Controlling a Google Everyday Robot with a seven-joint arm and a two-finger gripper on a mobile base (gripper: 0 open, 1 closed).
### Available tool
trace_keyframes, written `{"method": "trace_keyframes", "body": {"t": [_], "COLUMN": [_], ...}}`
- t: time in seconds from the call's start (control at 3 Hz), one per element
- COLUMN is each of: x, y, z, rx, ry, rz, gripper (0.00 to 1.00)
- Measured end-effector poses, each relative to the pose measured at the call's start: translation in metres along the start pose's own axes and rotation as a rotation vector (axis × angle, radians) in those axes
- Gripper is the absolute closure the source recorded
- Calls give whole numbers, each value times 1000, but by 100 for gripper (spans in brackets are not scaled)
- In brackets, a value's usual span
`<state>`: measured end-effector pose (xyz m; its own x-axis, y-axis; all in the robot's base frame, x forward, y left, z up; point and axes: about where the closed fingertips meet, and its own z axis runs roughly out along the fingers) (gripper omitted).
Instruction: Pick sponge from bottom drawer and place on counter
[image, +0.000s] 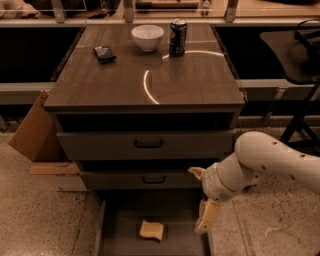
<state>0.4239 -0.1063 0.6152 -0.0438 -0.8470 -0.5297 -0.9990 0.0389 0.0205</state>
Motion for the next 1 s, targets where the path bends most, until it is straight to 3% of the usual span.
{"method": "trace_keyframes", "body": {"t": [0.33, 1.0], "x": [18, 42], "y": [-9, -22], "z": [32, 118], "rx": [-5, -4], "ry": [11, -37], "rz": [-2, -22], "gripper": [0, 0]}}
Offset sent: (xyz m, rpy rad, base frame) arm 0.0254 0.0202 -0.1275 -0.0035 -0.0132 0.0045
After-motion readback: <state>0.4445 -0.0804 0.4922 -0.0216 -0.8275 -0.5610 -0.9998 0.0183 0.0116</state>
